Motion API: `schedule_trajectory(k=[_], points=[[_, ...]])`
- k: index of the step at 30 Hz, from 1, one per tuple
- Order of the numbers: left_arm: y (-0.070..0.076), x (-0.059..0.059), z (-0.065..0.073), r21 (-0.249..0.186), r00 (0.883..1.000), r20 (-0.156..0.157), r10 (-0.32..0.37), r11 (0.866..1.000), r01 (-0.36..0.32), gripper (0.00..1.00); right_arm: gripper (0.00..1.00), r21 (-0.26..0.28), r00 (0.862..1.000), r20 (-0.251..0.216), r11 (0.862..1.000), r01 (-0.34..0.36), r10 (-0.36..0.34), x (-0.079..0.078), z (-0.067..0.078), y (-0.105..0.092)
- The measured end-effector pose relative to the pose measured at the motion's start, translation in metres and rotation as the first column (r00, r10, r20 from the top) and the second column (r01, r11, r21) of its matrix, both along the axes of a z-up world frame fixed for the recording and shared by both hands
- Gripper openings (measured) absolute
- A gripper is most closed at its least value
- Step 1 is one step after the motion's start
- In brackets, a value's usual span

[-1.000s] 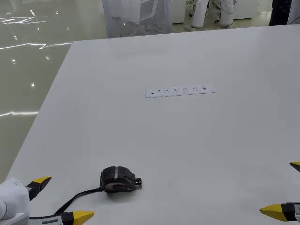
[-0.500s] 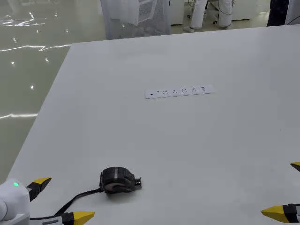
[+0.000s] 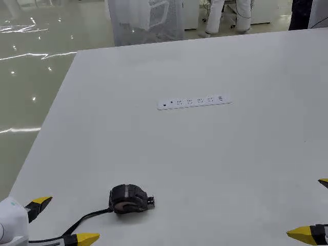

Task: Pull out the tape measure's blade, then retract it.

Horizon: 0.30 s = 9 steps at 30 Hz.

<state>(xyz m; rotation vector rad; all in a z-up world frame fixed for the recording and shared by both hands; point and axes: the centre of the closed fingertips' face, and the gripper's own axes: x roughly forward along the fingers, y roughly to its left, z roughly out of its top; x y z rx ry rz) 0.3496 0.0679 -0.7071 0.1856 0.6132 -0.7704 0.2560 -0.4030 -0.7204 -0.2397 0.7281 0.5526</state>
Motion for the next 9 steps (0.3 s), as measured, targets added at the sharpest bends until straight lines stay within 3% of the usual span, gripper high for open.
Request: schedule_trajectory(k=[9], points=[[0.0, 0.0016, 0.0008, 0.005, 1.0, 0.002, -0.01, 1.0, 0.01, 0.99, 0.99, -0.005, 1.0, -0.005, 1.0, 0.002, -0.002, -0.0031, 0.0014, -0.0012]])
